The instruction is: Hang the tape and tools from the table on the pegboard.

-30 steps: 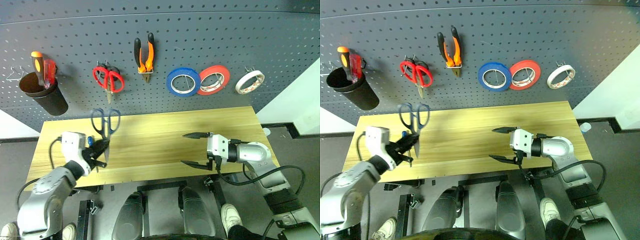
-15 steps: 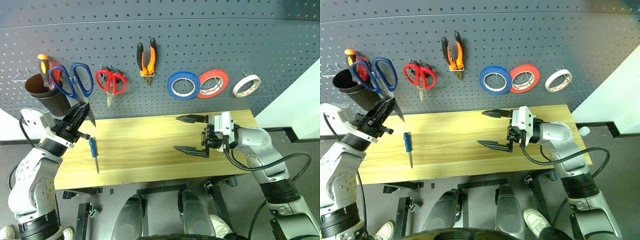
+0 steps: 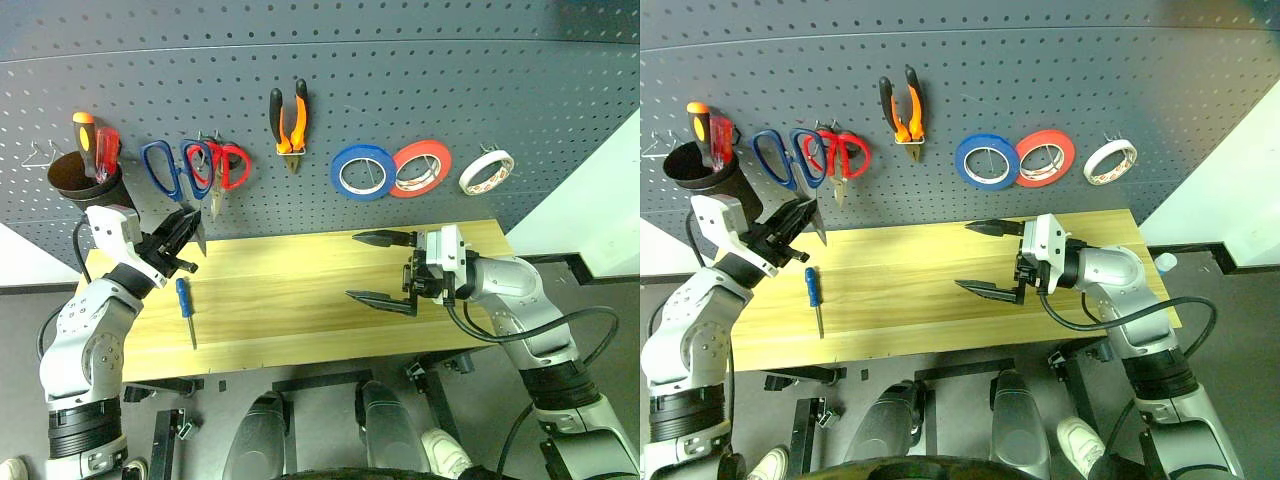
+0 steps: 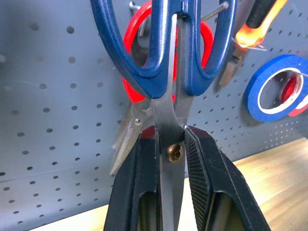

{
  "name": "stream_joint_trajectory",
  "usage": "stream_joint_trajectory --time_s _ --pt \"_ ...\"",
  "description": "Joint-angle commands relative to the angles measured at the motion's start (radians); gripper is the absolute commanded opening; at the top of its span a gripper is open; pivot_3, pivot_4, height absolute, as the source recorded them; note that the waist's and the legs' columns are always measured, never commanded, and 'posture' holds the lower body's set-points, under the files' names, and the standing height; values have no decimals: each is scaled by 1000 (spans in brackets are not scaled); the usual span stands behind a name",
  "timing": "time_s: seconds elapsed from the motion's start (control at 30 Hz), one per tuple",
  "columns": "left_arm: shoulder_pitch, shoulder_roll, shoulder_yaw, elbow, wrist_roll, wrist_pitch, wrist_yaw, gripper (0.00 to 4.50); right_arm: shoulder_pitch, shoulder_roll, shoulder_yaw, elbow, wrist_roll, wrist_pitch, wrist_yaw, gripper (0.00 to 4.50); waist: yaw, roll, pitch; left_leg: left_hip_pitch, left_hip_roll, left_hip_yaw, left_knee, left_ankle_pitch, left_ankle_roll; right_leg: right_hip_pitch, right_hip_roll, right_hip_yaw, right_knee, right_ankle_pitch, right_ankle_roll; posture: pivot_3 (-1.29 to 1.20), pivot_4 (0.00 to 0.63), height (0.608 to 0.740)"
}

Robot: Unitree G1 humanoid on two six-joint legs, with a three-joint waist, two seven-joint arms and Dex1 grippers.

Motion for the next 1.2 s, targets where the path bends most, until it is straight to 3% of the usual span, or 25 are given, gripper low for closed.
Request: stream_joint_trajectory --time_s 0.03,0.13,0.37,0.57,0.83,1.2 --pt "-7 27 2 -13 4 -9 5 2033 9 2 -22 -48 2 -21 -2 4500 0 0 0 0 0 0 0 0 0 0 0 0 0 0 0 -47 128 733" --pt "25 57 -12 -13 43 33 41 3053 12 1 -22 -51 -2 -20 -3 4500 -1 0 -1 0 0 0 0 0 0 0 0 0 0 0 0 -53 130 733" --pt "167 109 -41 -33 75 244 120 3053 23 -1 -19 -52 -10 -21 2 4500 -2 1 -2 1 0 0 -1 0 0 0 0 0 0 0 0 -45 145 733" --pt "62 67 -42 114 114 509 332 4466 39 -11 0 -47 -18 -22 34 4500 10 1 -2 5 0 0 0 0 0 4 0 0 2 0 0 -15 167 733" --pt "-197 -8 23 480 152 617 499 4466 58 -9 8 -6 -50 -58 69 4500 1 1 -2 14 0 -1 -2 0 0 13 0 0 1 -1 2 -10 181 733" --pt "-401 16 6 921 227 474 526 4466 129 -35 5 -38 -72 -51 59 4500 1 1 -2 13 0 -1 -3 0 0 13 0 -1 0 -1 2 -45 192 733"
